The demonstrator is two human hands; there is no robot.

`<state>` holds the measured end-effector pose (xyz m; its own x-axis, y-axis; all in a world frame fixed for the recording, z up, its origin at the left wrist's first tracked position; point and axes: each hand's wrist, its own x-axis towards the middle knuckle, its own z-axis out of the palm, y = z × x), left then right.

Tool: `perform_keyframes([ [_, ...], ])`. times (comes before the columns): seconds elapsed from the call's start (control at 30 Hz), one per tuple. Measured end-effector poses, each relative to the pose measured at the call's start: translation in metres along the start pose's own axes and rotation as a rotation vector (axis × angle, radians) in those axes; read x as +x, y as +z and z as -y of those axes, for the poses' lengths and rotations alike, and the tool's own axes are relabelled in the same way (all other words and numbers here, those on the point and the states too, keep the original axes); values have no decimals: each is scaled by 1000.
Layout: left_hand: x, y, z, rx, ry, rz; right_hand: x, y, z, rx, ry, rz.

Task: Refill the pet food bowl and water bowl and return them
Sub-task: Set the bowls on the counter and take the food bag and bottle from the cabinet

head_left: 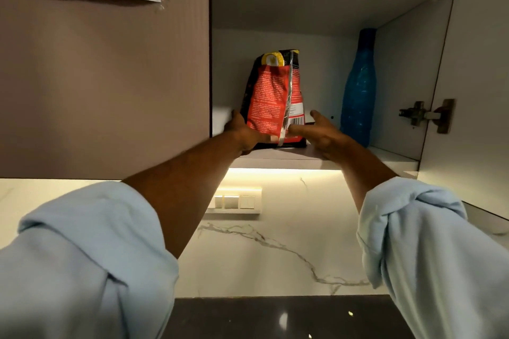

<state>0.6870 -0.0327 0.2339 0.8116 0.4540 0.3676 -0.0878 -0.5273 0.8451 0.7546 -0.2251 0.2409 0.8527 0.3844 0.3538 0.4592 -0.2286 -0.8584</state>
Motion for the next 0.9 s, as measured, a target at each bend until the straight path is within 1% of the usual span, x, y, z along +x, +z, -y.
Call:
perform_keyframes([
  [0.07, -12, -6, -5, -28, -12, 23, -3, 0, 3, 18, 0, 18],
  [0.13, -20, -7, -3, -20, 20, 4, -12, 2, 7, -24, -41, 52],
  [0.23, -32, -8, -4, 56, 43, -25, 0, 1, -2, -37, -74, 7],
  [0.37, -49, -15, -5, 99, 99, -23, -27, 4, 13, 11, -64, -50],
  [0.43, -58, -19, -7, 85, 112, 6, -37, 4, 13, 23, -69, -63],
  [0.57, -73, -25, -12, 82, 145, 95, -57, 1, 11, 34, -154, -53],
  [0.67, -86, -33, -16, 46, 128, 135, -76, -2, 14, 48, -195, -30],
  [0.9, -120, -51, -26, 27, 161, 232, -119, 1, 18, 142, -175, -4],
])
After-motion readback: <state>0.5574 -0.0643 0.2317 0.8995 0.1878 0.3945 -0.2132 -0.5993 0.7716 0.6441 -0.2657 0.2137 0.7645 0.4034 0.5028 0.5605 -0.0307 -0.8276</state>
